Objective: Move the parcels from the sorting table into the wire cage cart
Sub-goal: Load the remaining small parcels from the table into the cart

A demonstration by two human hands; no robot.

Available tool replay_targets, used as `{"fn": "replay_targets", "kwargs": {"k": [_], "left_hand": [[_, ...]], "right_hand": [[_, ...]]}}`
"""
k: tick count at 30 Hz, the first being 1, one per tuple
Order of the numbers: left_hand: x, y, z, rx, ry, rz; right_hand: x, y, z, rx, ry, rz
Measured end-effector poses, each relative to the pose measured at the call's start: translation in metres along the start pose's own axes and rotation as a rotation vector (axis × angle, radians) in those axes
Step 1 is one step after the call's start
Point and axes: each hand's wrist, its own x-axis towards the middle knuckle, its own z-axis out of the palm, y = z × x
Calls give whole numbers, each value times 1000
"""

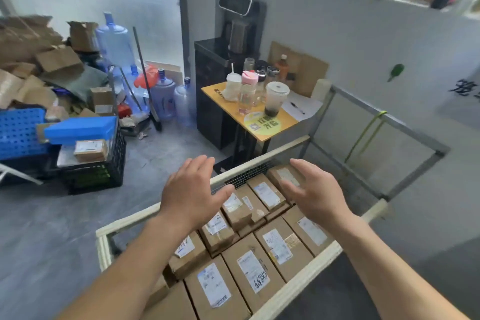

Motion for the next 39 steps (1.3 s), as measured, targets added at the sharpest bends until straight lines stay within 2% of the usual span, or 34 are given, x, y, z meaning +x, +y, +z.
{"fn": "replay_targets", "kwargs": {"k": [9, 21, 29, 39], "left_hand": [[36, 147, 6, -40, 11, 311], [50, 394, 88, -11, -62, 582], [39, 525, 146, 9, -121, 721], [48, 641, 219, -9, -280, 934]], "right_hand": [[-43, 94, -119, -209, 119, 138], [-98, 282, -240, -329, 198, 426], [-140, 386, -298, -365, 269, 599], [-185, 472, -335, -363, 299, 872]]}}
